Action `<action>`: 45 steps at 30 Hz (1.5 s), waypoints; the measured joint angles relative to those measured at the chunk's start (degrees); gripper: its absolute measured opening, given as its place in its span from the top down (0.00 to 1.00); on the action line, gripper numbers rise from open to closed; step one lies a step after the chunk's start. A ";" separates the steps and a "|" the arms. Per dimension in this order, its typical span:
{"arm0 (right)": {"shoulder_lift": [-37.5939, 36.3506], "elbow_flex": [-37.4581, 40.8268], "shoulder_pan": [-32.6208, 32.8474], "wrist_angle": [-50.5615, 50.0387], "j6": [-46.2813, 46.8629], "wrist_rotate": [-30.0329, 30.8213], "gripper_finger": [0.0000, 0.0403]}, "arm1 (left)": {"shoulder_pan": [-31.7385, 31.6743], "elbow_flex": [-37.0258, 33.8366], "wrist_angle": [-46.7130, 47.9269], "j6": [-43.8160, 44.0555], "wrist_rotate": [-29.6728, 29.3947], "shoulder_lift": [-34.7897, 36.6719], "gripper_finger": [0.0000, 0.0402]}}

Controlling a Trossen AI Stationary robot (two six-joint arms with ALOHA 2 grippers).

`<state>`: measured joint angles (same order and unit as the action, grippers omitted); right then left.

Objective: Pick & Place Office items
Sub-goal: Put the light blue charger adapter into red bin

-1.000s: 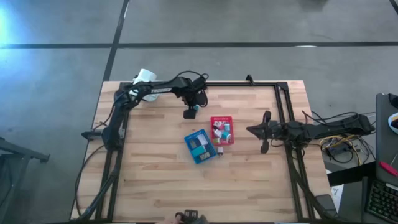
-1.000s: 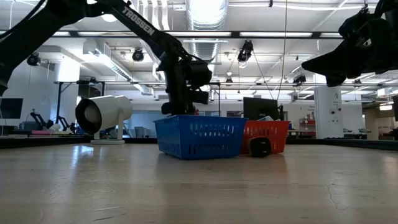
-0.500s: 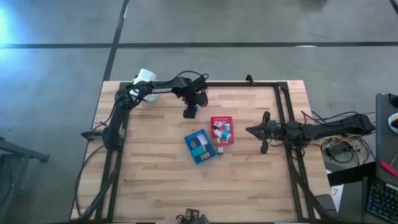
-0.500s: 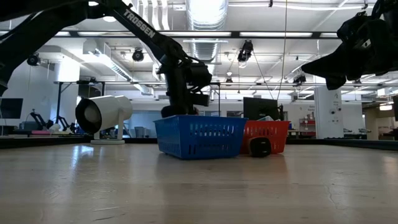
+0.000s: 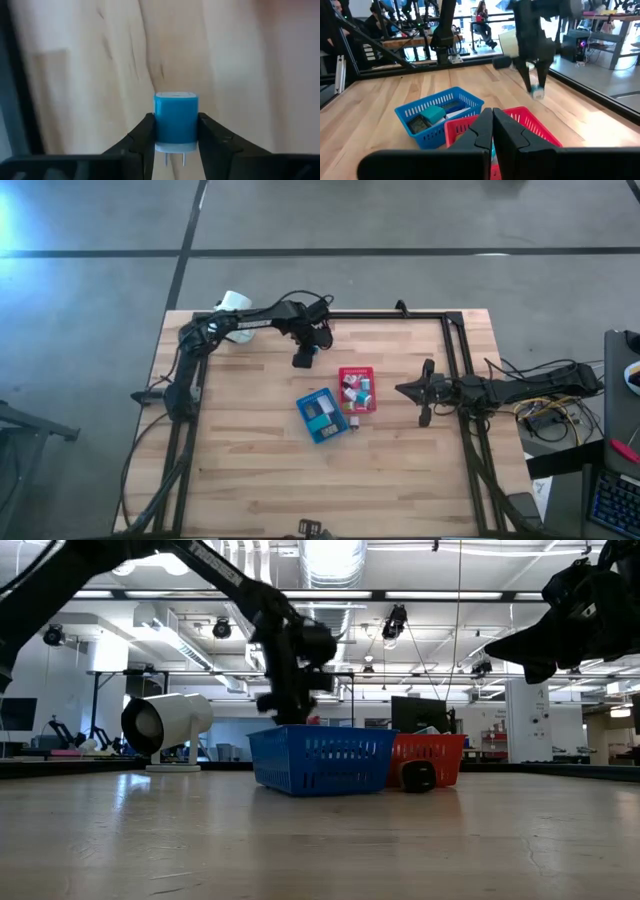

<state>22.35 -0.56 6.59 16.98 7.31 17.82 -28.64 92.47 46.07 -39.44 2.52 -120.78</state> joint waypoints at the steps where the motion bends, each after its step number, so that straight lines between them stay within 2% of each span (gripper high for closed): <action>1: -0.03 0.00 0.00 0.07 -0.11 0.00 0.98 | 0.06 0.00 0.40 0.68 0.39 1.51 0.72; 4: -0.09 0.00 0.01 0.12 -0.15 0.00 0.98 | 0.48 -1.12 0.68 2.42 3.32 6.41 0.72; 8: 0.00 0.00 0.02 0.10 -0.42 0.00 0.98 | 0.96 -6.81 -3.82 4.35 11.22 16.14 0.72; 11: -0.02 0.00 0.00 0.12 -0.44 0.03 0.98 | 0.96 -16.02 -12.81 8.02 16.80 25.25 0.72; 15: 0.00 0.00 0.00 1.26 -1.52 0.13 0.98 | 1.51 -32.82 -31.16 15.76 20.45 38.90 0.72; 19: -0.01 0.00 0.00 2.23 -1.53 0.15 0.98 | 3.29 -49.71 -49.86 25.68 20.63 51.90 0.72; 23: 0.00 0.00 0.00 3.35 -1.89 0.16 0.98 | 6.32 -63.79 -67.06 34.09 16.90 63.36 0.72; 28: 0.00 0.00 -0.02 7.04 -4.52 0.20 0.98 | 10.27 -77.40 -78.63 39.89 10.11 73.73 0.72; 33: 0.00 0.00 -0.02 13.45 -8.08 0.33 0.98 | 12.69 -83.17 -80.37 40.13 4.21 81.35 0.72; 38: -0.03 -0.02 -0.04 15.08 -8.84 0.35 0.98 | 12.69 -83.44 -76.17 40.09 4.76 85.44 0.72; 45: 0.00 -0.01 -0.04 15.05 -9.20 0.34 0.98 | 12.69 -83.49 -75.13 38.73 4.77 85.71 0.72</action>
<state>22.35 -0.57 6.55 32.03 -1.89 18.16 -15.94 8.97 -29.06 -0.71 7.29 -35.07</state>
